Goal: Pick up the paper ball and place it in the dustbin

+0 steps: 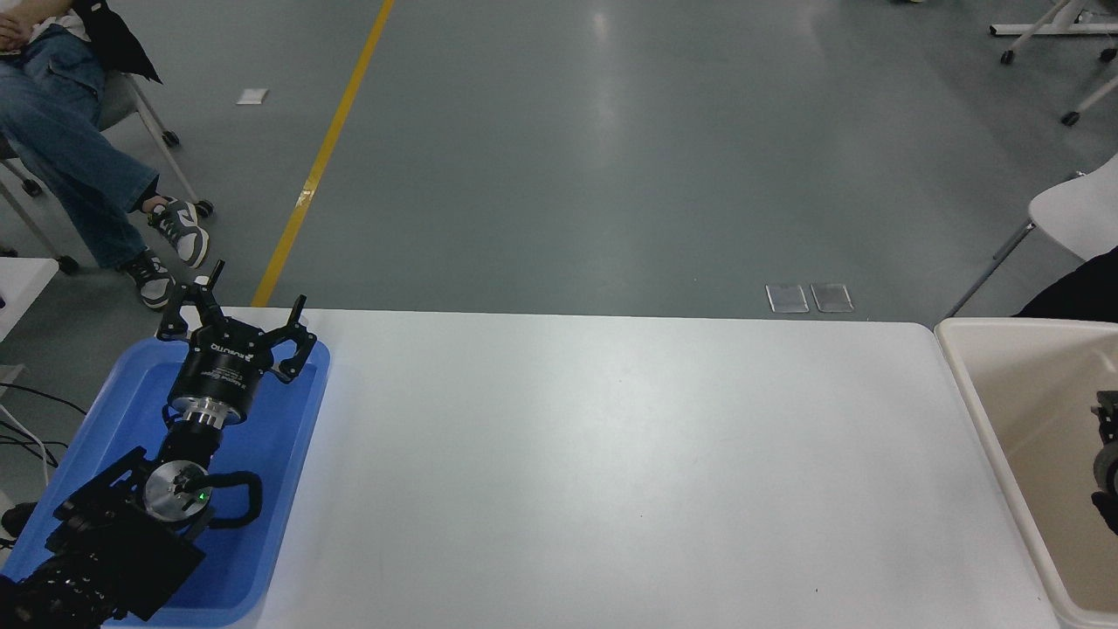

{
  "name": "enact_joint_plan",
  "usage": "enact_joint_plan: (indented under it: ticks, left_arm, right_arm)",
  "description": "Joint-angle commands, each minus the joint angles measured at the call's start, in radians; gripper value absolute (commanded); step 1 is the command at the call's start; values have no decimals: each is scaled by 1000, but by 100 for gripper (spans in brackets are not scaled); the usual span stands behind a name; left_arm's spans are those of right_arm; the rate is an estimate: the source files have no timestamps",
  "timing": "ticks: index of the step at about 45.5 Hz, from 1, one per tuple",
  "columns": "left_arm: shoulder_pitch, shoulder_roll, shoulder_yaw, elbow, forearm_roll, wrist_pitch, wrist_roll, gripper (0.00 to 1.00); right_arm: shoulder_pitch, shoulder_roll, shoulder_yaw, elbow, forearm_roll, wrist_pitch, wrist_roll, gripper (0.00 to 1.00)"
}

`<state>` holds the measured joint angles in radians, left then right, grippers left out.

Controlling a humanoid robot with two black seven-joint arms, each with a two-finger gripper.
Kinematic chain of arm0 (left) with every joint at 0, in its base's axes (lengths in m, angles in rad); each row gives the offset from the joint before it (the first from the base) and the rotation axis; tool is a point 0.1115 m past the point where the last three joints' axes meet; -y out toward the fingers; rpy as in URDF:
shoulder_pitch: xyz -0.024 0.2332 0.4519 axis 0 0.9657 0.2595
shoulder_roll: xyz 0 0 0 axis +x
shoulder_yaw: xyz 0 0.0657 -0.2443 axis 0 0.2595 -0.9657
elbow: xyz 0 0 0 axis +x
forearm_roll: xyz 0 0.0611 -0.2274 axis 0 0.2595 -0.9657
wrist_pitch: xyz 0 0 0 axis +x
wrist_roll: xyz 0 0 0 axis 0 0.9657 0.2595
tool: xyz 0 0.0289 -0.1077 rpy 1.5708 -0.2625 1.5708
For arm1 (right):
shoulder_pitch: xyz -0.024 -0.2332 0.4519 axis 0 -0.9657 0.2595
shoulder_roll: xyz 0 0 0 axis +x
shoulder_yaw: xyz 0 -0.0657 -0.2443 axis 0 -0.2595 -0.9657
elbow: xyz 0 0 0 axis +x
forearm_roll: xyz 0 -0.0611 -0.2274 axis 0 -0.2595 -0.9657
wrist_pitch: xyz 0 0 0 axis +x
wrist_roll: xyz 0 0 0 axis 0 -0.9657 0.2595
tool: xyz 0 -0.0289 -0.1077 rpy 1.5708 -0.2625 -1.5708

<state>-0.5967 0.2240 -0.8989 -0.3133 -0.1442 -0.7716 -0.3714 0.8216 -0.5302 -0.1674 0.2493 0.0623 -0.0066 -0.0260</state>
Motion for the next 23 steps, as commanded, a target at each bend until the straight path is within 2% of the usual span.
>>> enact_joint_plan:
  ticks: [1, 12, 17, 23]
  left_arm:
    - [0, 0, 0, 0, 0, 0, 0, 100]
    - [0, 0, 0, 0, 0, 0, 0, 100]
    - [0, 0, 0, 0, 0, 0, 0, 100]
    - [0, 0, 0, 0, 0, 0, 0, 100]
  right_arm:
    - [223, -13, -208, 151, -21, -1, 0, 100]
    - [315, -7, -280, 251, -131, 0, 0, 100]
    - [332, -7, -256, 291, -137, 0, 0, 100]
    - [305, -1, 19, 312, -125, -10, -2, 100]
